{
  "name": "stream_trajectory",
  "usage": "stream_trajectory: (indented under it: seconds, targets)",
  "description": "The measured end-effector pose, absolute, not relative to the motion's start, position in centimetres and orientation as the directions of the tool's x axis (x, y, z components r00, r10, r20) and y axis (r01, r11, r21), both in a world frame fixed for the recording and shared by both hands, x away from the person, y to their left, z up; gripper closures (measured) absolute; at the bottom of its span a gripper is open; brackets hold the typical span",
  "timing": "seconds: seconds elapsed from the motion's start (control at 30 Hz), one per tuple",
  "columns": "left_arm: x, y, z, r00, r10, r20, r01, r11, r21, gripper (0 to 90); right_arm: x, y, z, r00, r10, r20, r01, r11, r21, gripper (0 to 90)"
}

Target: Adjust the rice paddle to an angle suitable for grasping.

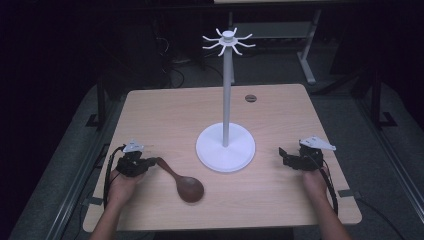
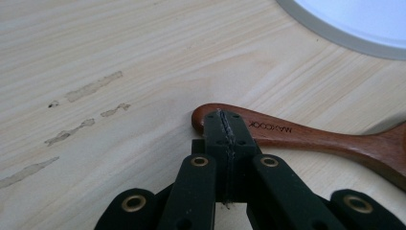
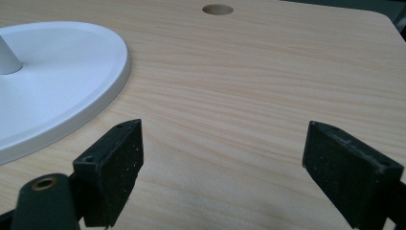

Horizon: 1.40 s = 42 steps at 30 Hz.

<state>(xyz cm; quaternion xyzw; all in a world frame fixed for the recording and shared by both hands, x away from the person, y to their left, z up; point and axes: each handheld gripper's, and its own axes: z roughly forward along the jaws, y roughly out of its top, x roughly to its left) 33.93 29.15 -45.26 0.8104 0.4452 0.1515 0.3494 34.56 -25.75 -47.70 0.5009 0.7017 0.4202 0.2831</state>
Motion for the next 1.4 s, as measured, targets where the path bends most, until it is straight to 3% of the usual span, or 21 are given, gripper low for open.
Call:
stream_trajectory:
  seconds: [1.4]
  targets:
    - [37.9,23.3,-45.6,0.639,0.766,-0.073,0.582,-0.420,0.696,89.6,34.5,-25.7,-47.7,-0.336,0.942,0.018,0.463,0.149,0.874,13.5]
